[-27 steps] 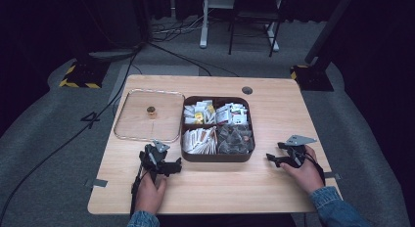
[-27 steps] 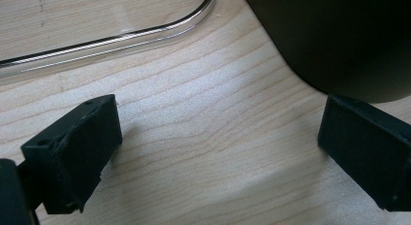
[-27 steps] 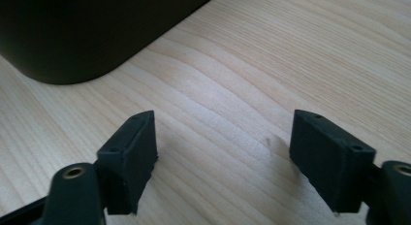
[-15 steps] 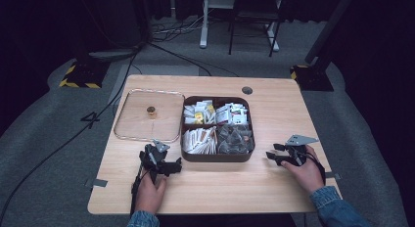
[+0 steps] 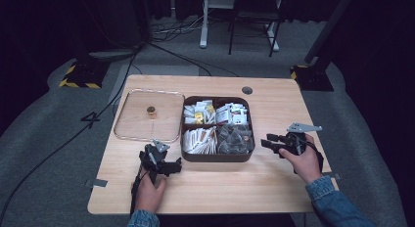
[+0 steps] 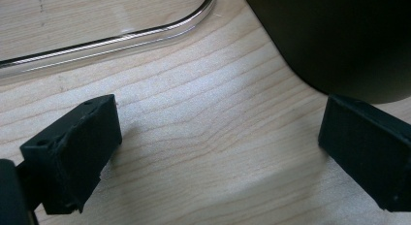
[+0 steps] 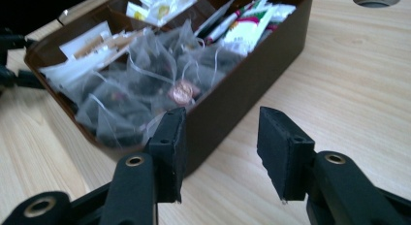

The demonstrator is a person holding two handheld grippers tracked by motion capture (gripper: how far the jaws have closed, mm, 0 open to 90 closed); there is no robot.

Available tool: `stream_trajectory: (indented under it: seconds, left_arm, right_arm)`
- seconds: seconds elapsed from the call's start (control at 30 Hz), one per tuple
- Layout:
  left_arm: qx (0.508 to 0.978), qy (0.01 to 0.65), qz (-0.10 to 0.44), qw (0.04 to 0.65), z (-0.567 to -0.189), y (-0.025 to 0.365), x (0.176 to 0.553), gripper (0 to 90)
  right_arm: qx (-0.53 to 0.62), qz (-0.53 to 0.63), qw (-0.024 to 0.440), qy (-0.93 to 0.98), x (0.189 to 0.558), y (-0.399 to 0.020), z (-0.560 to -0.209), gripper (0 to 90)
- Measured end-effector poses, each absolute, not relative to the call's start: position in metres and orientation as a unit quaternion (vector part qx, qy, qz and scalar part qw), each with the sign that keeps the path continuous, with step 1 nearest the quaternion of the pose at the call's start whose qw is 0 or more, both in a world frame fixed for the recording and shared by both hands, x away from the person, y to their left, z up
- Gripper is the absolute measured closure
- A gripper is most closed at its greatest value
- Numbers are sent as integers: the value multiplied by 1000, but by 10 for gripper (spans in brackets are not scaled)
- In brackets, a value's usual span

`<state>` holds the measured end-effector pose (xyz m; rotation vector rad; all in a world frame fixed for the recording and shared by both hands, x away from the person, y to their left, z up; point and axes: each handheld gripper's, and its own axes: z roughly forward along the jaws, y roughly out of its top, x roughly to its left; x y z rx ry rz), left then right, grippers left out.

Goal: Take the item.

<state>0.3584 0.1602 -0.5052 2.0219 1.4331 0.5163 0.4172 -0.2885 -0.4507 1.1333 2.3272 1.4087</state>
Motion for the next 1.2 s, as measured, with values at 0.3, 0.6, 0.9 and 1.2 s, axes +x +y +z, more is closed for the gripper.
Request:
stream_trajectory:
  seconds: [0.3, 0.6, 0.9, 1.2]
  left_arm:
    - [761, 542, 194, 299, -505, 160, 358, 21]
    - [758, 545, 197, 299, -505, 160, 360, 14]
    - [749, 559, 201, 295, -505, 161, 363, 15]
    - [748, 560, 199, 295, -505, 161, 363, 15]
  right_arm:
    - [367, 473, 93, 795, 449, -264, -424, 550]
    - [381, 487, 73, 782, 480, -235, -409, 555]
    - [396, 471, 65, 786, 500, -209, -411, 557]
    - [403, 426, 72, 807, 523, -177, -428, 590]
